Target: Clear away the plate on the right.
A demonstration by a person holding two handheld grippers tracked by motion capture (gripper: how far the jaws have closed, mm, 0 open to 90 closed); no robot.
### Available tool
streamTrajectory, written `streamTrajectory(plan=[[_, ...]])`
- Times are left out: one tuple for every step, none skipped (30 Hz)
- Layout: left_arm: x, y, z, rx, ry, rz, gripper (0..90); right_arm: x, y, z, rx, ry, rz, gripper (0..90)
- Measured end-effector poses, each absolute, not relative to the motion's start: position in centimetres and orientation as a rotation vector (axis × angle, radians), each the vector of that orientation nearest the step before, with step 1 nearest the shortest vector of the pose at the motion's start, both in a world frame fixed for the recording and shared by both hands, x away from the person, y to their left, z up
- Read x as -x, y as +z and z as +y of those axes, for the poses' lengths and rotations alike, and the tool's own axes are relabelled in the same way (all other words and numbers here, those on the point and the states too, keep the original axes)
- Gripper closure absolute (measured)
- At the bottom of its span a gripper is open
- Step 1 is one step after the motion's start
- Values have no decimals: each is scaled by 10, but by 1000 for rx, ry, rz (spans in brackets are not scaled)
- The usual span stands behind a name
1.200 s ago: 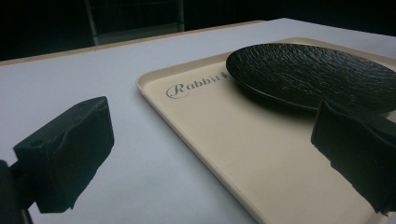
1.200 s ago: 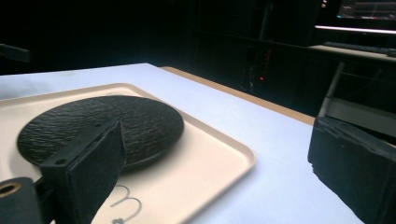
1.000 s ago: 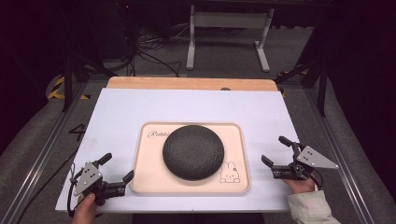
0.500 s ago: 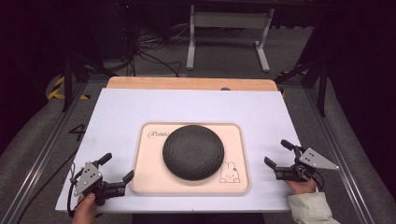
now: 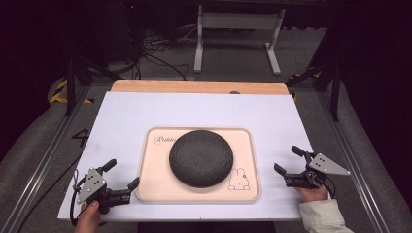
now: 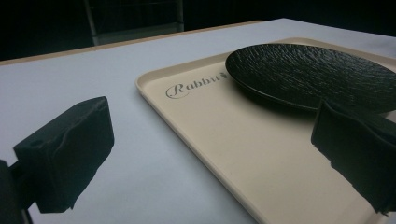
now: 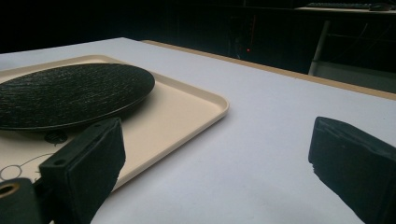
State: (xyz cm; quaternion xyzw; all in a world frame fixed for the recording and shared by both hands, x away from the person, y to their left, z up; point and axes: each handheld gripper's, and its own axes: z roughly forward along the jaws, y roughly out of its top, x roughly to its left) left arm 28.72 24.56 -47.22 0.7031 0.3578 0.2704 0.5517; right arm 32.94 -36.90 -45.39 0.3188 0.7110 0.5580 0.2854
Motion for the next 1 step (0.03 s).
streamTrajectory(plan=[[-287,-472,246,-1663,639,847,3,-329,-454,-369,-853,1492,1901,43]])
